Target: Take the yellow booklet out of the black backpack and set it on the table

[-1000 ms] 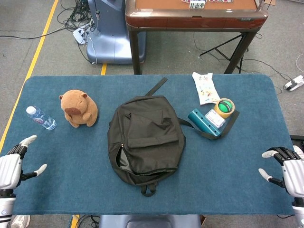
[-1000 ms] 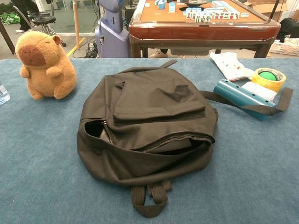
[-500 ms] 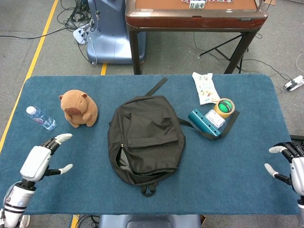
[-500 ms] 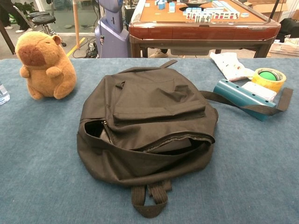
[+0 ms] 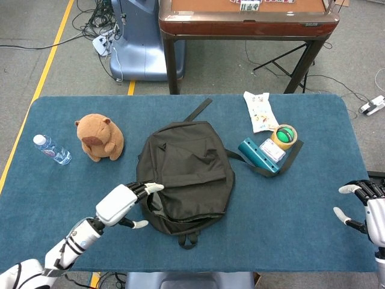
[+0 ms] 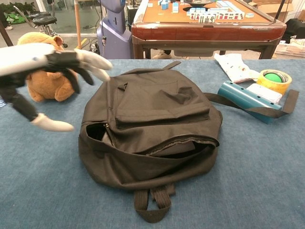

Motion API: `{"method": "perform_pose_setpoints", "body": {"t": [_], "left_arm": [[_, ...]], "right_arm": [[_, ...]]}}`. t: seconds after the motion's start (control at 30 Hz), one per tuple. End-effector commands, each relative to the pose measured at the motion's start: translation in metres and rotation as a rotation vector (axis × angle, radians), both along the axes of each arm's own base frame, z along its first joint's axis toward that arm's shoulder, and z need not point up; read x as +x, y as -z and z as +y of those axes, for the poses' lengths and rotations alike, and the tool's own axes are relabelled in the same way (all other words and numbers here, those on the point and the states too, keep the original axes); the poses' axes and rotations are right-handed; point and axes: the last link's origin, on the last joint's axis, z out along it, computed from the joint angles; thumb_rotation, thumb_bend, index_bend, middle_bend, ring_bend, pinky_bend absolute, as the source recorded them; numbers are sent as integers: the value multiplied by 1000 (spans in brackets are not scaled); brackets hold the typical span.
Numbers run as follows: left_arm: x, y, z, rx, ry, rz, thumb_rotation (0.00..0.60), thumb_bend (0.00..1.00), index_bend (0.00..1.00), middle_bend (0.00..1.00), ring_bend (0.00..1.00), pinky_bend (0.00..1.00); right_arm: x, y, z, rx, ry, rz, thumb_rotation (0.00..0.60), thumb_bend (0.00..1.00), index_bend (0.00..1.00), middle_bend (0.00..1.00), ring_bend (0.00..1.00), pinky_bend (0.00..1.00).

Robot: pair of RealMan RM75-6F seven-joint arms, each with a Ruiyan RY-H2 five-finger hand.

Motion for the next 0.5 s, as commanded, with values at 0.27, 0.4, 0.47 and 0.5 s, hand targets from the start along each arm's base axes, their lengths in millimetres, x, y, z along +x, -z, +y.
{"method": "perform_pose_setpoints", "body": {"t": [0.27,0.4,0.47,0.5], "left_arm": [[43,43,15,-60,42,26,600,180,140,215,242,300],[58,59,16,-71,67,29,600,179,140,215,242,300],[67,66,16,-70,84,35,600,180,140,216,242,300],[72,70,17,-69,92,35,600,180,140,216,242,300]], "right_arm": [[-4,0,1,2,14,-1,600,139,428,376,269,322],[-5,-1,0,1,19,0,600,139,428,376,269,322],[-6,-1,0,0,22,3,600,139,428,376,269,322],[-6,-1,0,0,24,4,600,139,428,376,269,322]]}}
